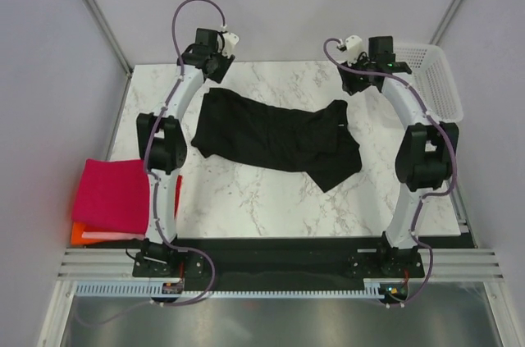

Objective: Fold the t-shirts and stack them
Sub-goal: Flatten the tshirt out

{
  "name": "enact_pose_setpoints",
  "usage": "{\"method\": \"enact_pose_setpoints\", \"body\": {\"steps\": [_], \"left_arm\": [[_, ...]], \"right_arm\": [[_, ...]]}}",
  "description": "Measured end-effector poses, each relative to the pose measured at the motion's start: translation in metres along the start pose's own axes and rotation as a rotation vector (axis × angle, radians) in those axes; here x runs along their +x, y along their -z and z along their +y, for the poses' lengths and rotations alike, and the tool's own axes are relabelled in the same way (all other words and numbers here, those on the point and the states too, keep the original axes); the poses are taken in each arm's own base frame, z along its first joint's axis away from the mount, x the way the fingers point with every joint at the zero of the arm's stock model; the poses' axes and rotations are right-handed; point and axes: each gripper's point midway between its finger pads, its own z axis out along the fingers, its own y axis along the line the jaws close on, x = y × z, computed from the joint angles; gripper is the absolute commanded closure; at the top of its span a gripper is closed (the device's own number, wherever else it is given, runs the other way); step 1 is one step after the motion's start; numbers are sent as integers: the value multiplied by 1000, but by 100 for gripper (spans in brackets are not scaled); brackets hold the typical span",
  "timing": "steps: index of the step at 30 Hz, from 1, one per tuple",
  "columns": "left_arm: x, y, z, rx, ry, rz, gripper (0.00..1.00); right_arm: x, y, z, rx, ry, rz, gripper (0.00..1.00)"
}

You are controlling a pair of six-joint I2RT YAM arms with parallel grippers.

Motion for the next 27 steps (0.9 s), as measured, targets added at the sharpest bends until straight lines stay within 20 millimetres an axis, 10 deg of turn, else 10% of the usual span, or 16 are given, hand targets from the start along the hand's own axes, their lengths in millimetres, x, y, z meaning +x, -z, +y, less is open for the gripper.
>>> {"method": "enact_pose_setpoints", "body": {"steps": [6, 10, 17, 27], "left_arm": [[0, 94, -4, 27, 47, -23, 40], [6, 138, -29, 145, 52, -50, 45], [58, 136, -82, 330, 85, 84, 46], [60, 138, -98, 369, 81, 102, 47]], "right_arm": [[2, 71, 34, -186, 18, -55, 60], [61, 65, 100, -475, -22, 104, 65], [159, 33, 154, -759, -242, 404, 64], [162, 36, 157, -783, -257, 418, 64]]}}
